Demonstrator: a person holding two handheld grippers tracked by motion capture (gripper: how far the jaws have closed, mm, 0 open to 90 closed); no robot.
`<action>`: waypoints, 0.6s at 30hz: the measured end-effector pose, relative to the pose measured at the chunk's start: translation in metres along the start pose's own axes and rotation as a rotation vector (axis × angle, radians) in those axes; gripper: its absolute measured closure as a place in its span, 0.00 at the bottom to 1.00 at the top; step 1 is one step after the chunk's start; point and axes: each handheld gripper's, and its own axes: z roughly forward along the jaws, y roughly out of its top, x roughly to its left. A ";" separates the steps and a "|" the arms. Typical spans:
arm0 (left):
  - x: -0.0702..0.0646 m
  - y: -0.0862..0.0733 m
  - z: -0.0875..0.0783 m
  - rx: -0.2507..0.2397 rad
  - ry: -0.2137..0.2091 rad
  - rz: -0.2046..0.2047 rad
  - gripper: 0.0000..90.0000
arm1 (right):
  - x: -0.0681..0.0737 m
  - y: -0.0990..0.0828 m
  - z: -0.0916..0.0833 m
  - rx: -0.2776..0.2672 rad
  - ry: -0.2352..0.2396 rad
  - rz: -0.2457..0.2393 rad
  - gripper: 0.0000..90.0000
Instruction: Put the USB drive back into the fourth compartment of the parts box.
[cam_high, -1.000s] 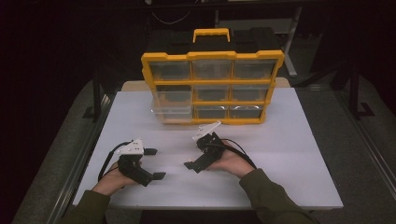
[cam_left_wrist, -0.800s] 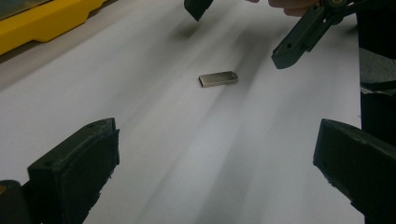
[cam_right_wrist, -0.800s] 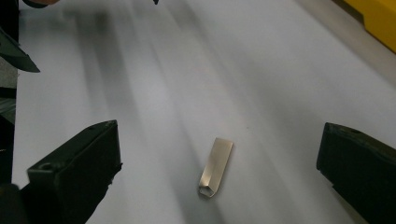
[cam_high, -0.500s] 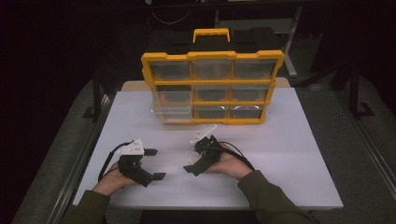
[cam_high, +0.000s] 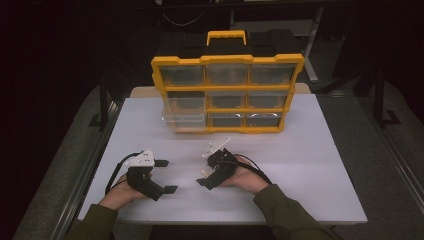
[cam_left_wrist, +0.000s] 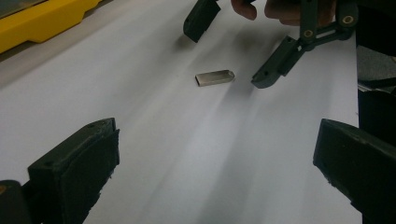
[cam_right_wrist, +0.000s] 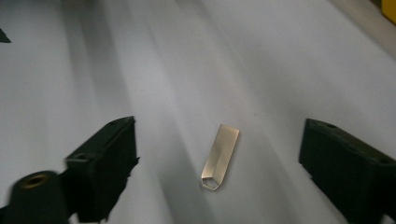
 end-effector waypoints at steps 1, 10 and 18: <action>0.000 0.000 0.000 0.000 0.000 0.000 0.00 | 0.000 0.000 0.000 -0.002 -0.001 0.001 0.17; 0.002 0.000 0.000 0.000 0.002 -0.003 0.00 | 0.000 0.000 -0.001 -0.003 0.013 -0.002 0.41; 0.001 0.000 0.000 0.000 0.003 -0.004 0.00 | 0.000 -0.001 0.000 0.006 0.009 -0.012 0.56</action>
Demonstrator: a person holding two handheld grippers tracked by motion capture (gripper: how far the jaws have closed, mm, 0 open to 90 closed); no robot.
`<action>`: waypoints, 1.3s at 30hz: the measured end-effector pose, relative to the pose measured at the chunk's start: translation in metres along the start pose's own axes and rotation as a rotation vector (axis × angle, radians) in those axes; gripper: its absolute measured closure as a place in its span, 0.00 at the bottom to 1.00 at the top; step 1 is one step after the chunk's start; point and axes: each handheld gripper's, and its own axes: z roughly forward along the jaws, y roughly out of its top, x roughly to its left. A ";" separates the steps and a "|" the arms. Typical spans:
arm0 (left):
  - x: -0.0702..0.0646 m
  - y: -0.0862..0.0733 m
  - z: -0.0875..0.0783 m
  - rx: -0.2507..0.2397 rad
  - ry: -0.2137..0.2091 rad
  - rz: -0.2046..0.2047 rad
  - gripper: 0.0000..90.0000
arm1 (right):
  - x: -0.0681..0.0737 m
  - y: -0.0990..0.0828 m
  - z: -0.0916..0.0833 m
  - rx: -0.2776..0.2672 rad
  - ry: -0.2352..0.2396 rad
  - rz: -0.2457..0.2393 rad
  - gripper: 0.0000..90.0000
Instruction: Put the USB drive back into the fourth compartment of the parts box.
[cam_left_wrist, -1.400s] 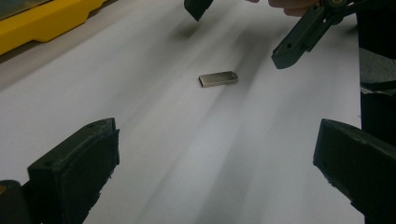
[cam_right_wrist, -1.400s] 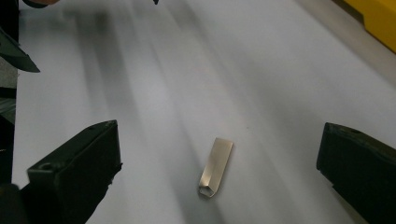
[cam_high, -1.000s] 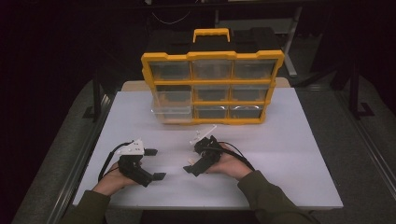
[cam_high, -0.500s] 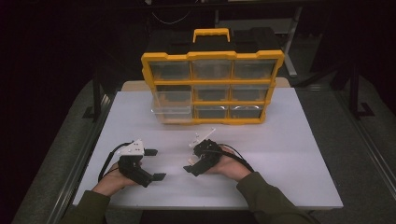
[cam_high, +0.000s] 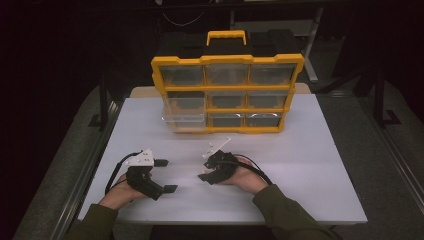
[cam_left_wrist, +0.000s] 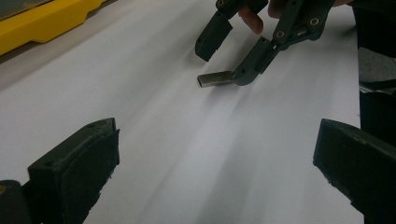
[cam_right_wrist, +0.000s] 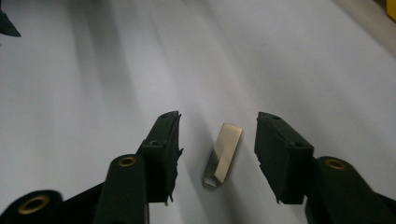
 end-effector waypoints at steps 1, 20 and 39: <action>0.000 0.000 0.000 0.001 0.000 0.001 0.00 | 0.000 0.000 0.001 0.004 -0.002 -0.001 0.58; -0.001 0.000 0.000 -0.001 -0.001 0.002 0.00 | -0.003 -0.002 0.007 0.031 -0.011 0.005 0.78; 0.000 0.000 0.000 -0.001 0.000 0.003 0.00 | -0.002 -0.003 0.008 0.036 -0.031 -0.008 0.87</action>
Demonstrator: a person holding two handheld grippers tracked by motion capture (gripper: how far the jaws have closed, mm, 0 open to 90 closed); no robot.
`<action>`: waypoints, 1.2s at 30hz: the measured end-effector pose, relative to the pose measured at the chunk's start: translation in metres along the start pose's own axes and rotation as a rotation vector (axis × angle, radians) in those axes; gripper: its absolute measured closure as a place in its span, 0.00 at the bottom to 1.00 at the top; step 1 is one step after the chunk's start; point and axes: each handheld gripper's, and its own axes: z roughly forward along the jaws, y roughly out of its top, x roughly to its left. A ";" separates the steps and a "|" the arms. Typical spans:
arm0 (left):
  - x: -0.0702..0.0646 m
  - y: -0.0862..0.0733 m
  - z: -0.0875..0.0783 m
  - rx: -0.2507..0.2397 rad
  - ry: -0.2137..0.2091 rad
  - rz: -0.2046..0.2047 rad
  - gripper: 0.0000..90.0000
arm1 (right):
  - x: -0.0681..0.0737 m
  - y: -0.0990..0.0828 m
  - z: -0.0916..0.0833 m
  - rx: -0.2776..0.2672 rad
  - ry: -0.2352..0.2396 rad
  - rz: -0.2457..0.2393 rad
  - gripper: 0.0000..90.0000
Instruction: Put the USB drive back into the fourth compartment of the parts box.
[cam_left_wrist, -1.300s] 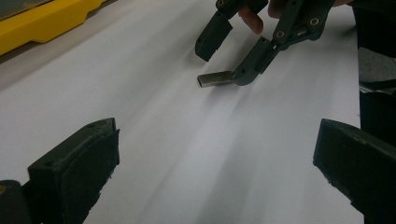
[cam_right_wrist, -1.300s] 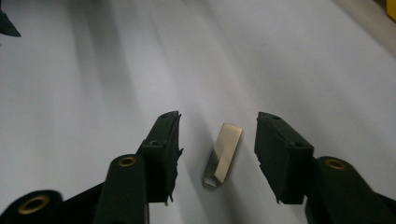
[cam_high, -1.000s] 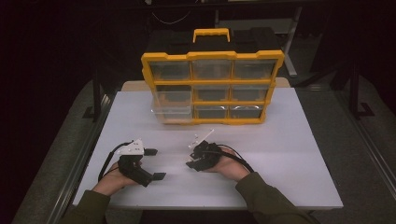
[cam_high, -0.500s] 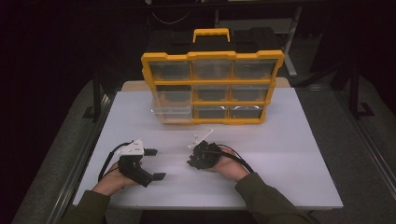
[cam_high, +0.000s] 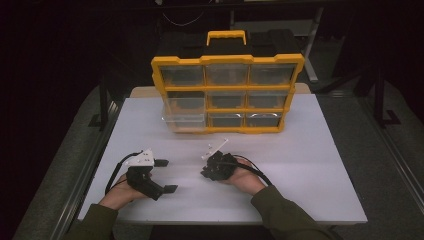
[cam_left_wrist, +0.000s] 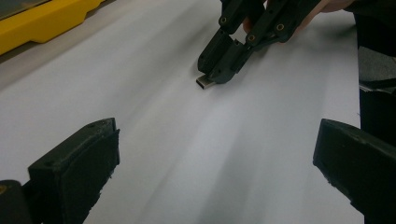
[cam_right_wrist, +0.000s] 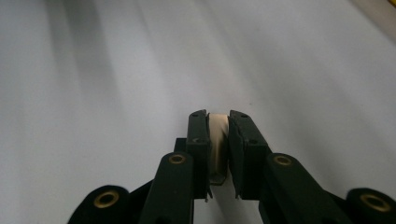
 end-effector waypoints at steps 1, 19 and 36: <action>0.000 0.000 0.000 0.001 0.000 0.000 0.00 | 0.000 0.000 0.000 0.000 0.000 -0.001 0.87; 0.000 0.000 0.000 -0.002 0.001 0.001 0.00 | -0.011 0.005 -0.023 -0.045 0.022 0.030 0.87; 0.001 0.000 0.000 -0.008 0.000 -0.006 0.00 | -0.024 0.026 -0.065 -0.062 0.019 0.022 0.87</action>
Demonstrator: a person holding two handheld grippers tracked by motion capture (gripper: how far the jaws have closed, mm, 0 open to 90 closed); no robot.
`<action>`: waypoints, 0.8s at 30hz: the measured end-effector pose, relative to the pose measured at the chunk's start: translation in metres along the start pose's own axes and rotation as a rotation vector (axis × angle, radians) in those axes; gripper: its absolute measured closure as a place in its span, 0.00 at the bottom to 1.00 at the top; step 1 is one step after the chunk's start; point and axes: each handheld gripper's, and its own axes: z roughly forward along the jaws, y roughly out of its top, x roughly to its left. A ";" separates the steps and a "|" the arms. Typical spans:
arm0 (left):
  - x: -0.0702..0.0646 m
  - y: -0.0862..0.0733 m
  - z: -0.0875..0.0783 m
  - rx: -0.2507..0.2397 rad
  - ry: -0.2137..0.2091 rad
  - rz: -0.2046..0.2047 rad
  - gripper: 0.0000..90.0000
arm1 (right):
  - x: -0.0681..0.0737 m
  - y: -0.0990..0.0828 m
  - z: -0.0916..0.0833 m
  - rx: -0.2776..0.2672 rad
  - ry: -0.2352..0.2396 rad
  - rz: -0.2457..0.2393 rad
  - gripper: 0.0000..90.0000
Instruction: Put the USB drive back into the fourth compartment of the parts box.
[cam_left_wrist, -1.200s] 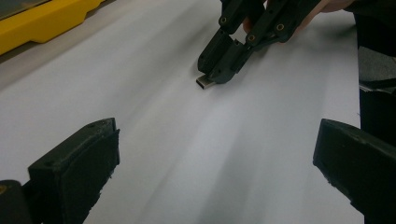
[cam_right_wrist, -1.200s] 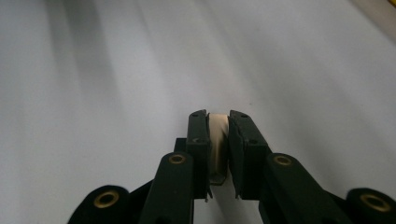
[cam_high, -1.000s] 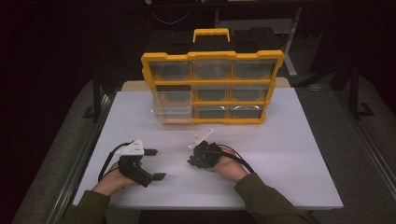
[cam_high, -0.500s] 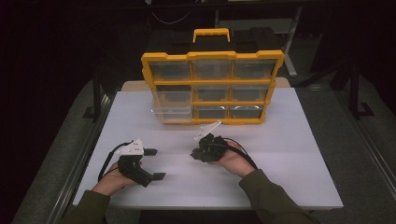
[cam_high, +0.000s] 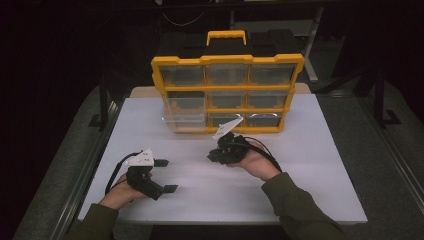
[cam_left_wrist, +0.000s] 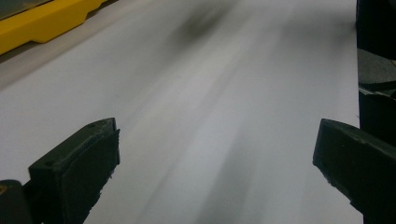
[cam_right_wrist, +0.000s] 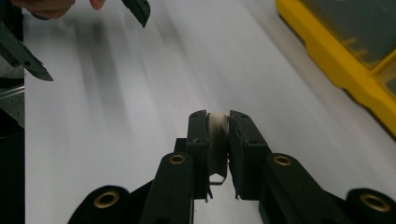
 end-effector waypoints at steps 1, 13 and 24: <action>0.000 0.000 0.000 -0.002 0.002 -0.003 0.00 | -0.003 0.005 -0.007 -0.005 -0.001 -0.006 0.87; 0.000 -0.001 -0.003 -0.006 0.008 -0.001 0.00 | -0.015 0.028 -0.033 -0.036 0.012 -0.015 0.87; -0.002 -0.001 -0.003 -0.008 0.007 0.000 0.00 | -0.023 0.057 -0.062 -0.066 0.003 -0.026 0.87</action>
